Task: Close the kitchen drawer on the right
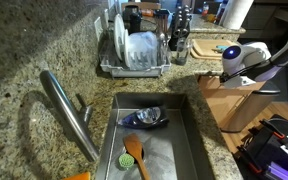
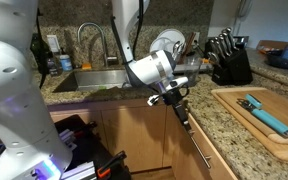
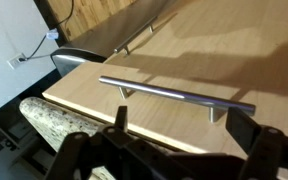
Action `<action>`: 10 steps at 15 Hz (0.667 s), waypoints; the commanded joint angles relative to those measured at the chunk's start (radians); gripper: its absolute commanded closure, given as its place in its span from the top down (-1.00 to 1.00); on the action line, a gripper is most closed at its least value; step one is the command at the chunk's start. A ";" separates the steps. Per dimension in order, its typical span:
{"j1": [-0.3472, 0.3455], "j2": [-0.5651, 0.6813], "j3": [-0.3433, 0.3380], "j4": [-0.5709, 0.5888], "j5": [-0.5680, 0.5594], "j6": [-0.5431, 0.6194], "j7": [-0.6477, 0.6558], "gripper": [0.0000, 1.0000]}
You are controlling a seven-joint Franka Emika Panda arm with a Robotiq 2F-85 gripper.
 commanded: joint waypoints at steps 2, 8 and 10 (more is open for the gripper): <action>-0.039 0.004 0.035 0.004 0.004 -0.021 -0.005 1.00; -0.044 0.194 0.062 0.121 -0.004 0.022 0.080 1.00; -0.016 0.243 0.023 0.176 -0.119 0.085 0.285 1.00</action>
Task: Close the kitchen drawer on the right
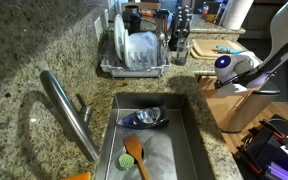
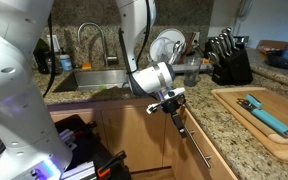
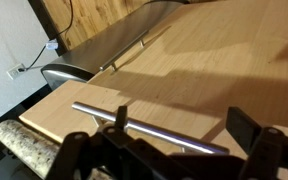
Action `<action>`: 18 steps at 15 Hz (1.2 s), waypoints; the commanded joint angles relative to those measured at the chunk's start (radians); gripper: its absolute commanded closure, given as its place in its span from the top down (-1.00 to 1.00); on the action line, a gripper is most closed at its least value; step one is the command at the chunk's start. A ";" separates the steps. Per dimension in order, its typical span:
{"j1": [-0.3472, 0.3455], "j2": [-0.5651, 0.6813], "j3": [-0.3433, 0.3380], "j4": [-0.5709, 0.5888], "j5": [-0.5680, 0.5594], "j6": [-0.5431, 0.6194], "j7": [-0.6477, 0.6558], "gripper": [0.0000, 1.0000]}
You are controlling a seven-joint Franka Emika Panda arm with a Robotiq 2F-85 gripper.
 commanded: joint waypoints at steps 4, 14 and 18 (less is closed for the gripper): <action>0.044 0.174 -0.067 0.202 -0.382 0.060 0.529 1.00; -0.086 0.114 0.097 0.080 -0.433 0.021 0.496 1.00; -0.094 -0.019 0.109 -0.069 -0.383 0.115 0.279 1.00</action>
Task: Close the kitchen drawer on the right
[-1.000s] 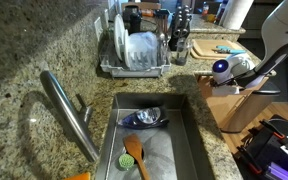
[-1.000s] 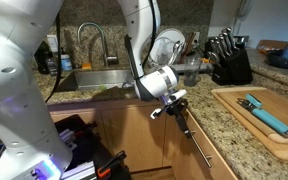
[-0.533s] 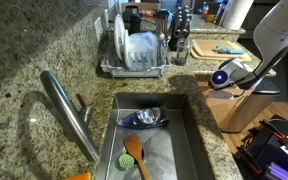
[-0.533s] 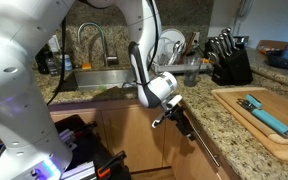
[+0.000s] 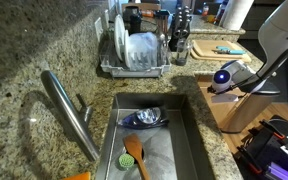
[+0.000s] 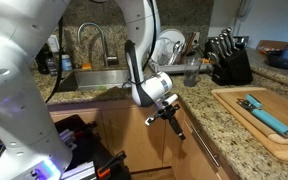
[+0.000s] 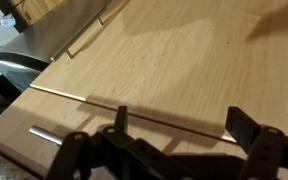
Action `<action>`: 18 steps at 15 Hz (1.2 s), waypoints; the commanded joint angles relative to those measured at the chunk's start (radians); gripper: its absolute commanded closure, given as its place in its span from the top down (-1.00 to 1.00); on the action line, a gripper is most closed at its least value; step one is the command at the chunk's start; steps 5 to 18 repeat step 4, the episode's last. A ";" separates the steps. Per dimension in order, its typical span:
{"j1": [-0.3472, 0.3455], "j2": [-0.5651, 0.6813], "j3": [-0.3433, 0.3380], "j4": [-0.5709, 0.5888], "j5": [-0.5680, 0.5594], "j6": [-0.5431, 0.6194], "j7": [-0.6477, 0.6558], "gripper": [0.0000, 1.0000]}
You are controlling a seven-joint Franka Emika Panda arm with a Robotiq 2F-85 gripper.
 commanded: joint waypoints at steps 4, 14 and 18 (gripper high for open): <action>-0.023 -0.160 0.010 -0.157 0.070 0.116 -0.249 1.00; -0.023 -0.160 0.010 -0.157 0.070 0.116 -0.249 1.00; -0.023 -0.160 0.010 -0.157 0.070 0.116 -0.249 1.00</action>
